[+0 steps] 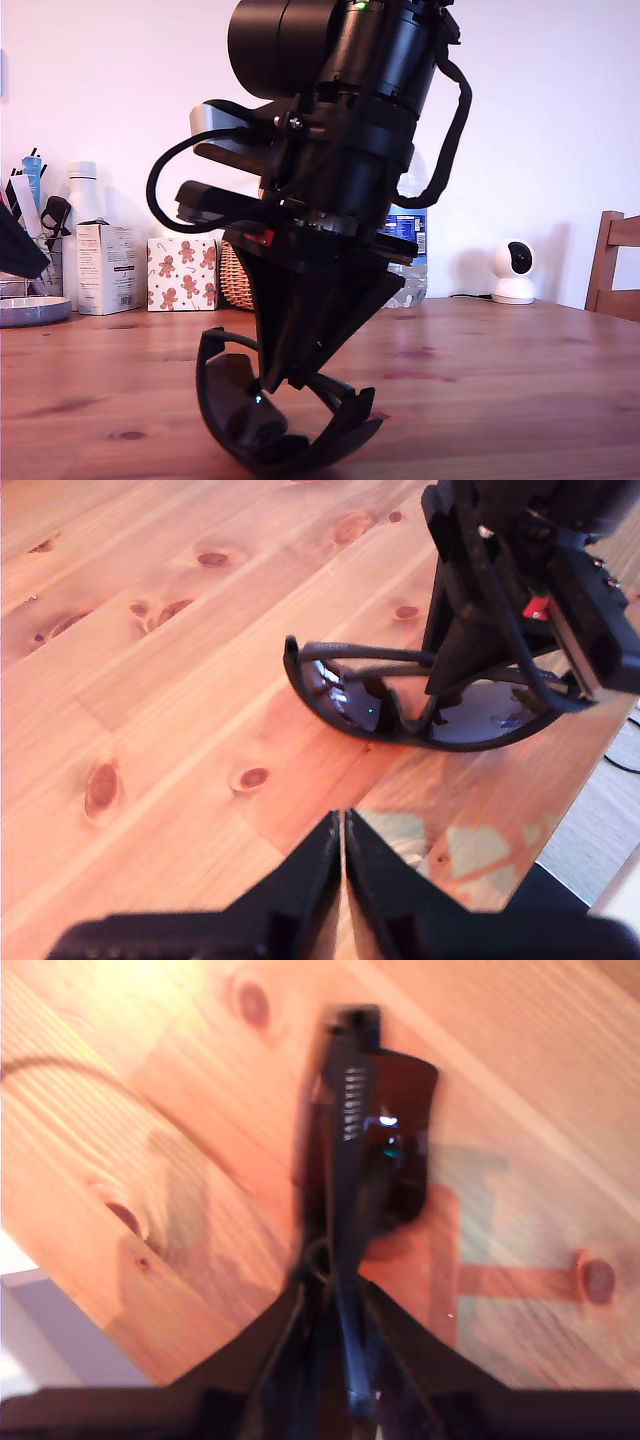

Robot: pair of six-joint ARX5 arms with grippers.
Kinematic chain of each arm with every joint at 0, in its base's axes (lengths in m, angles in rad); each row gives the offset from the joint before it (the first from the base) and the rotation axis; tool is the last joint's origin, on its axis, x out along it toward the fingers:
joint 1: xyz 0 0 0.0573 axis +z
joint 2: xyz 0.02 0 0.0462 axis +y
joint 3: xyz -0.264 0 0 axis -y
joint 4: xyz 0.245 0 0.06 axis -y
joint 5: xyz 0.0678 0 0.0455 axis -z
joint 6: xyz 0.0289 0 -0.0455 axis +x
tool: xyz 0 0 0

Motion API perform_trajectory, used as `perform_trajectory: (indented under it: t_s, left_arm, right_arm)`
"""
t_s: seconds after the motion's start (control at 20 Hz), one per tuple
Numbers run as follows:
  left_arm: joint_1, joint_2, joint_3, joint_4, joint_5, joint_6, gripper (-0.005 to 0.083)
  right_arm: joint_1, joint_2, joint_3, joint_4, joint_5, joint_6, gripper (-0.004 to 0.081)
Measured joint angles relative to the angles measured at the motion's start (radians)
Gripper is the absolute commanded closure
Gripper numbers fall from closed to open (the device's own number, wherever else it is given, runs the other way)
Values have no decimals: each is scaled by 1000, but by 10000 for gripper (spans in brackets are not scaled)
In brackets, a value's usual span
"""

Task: Pick up the sunglasses and close them, then place them back on the table

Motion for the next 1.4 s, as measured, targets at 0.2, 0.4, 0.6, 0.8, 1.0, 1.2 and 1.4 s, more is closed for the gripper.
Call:
perform_trajectory:
  t_s: [0.2,0.4,0.6,0.8,1.0,1.2,1.4]
  left_arm:
    - [0,0,0,0,0,-11,795]
    - [0,0,0,0,0,-11,795]
    - [0,0,0,0,0,-11,795]
    - [0,0,0,0,0,-11,795]
    - [0,0,0,12,3,-11,795]
    - [-11,0,0,30,10,-10,795]
    - [-29,0,0,30,10,-10,795]
  right_arm:
    - [0,0,0,1,-7,-21,783]
    - [-32,0,0,14,-129,-52,783]
    - [-105,0,0,23,-273,-79,783]
    - [-215,0,0,29,-493,-113,783]
    - [-324,3,0,38,-695,-134,783]
    - [-361,101,0,41,-879,-149,783]
    - [-360,185,-8,31,-992,-176,783]
